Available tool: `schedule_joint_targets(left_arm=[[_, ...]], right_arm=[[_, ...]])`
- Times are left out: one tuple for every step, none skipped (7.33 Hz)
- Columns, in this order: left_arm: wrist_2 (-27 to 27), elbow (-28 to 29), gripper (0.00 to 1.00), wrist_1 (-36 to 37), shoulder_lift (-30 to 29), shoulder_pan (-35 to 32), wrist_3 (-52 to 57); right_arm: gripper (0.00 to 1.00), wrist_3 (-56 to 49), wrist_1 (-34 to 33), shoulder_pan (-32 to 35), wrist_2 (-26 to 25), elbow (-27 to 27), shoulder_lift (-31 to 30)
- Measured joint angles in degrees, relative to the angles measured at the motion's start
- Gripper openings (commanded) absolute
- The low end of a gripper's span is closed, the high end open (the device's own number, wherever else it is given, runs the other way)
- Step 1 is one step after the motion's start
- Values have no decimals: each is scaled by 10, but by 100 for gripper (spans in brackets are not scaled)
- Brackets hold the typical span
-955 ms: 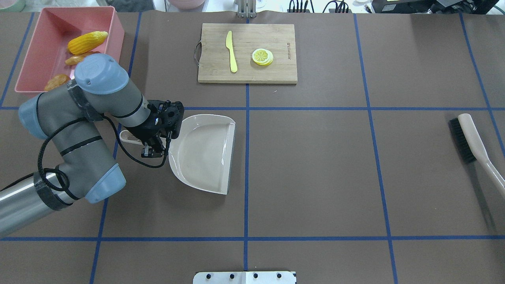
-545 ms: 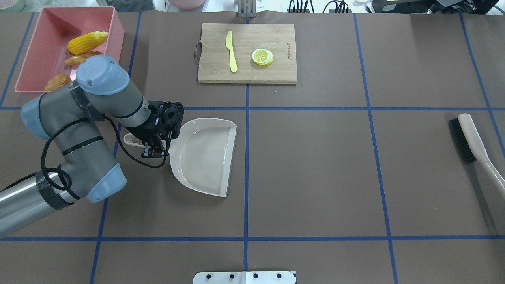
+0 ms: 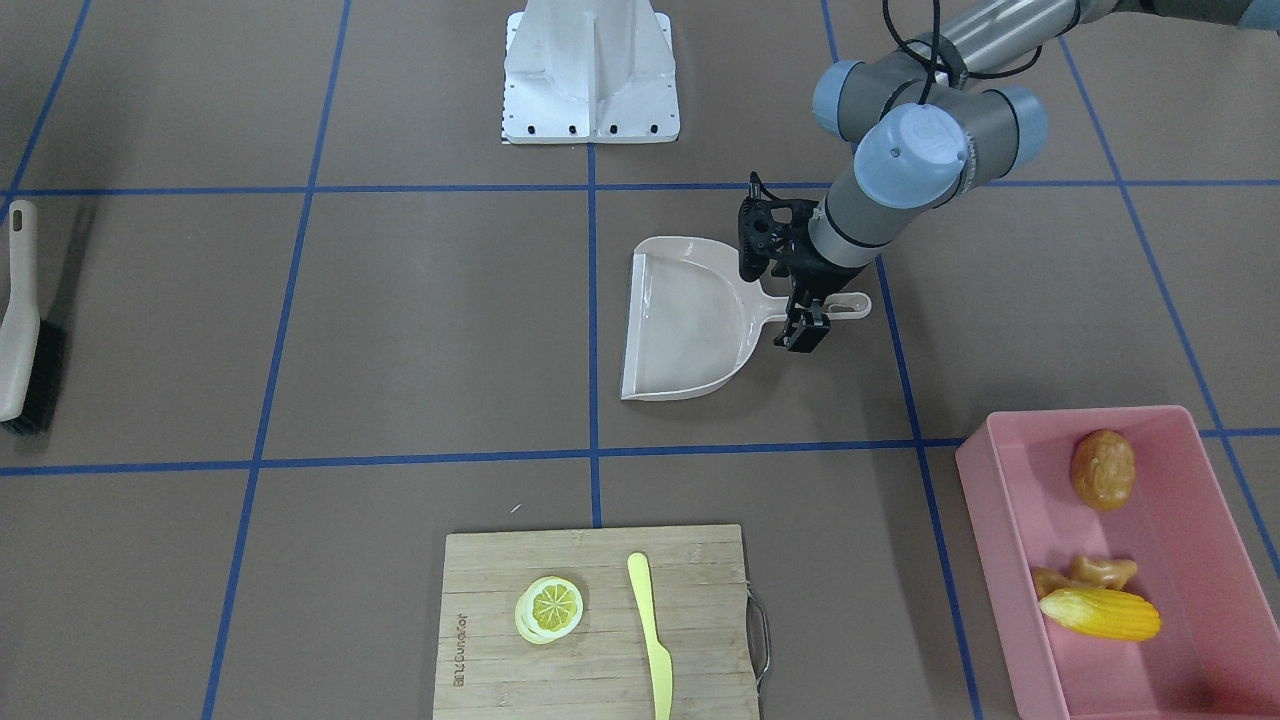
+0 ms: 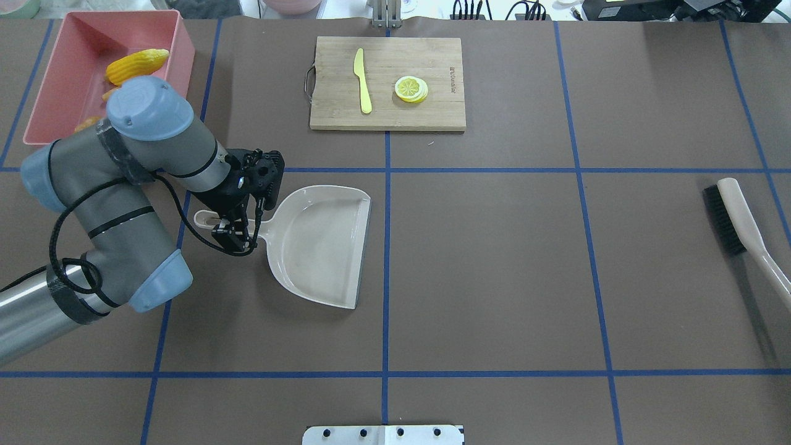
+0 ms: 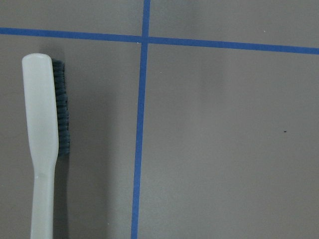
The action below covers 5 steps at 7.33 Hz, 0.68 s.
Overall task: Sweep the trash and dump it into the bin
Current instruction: 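Release the dustpan handle and raise the left gripper away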
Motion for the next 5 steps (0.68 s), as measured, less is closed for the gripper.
schedule_joint_targets(left_arm=[[0, -20, 99, 3, 3, -13, 0], [2, -39, 99, 4, 9, -33, 0], [4, -51, 99, 3, 16, -61, 0], [5, -59, 99, 3, 24, -100, 1], [4, -67, 99, 3, 34, -149, 1]], right_arm=[[100, 0, 0, 0, 2, 0, 0], [100, 0, 0, 0, 3, 0, 0], [100, 0, 0, 0, 4, 0, 0], [100, 0, 0, 0, 4, 0, 0], [100, 0, 0, 0, 3, 0, -1]])
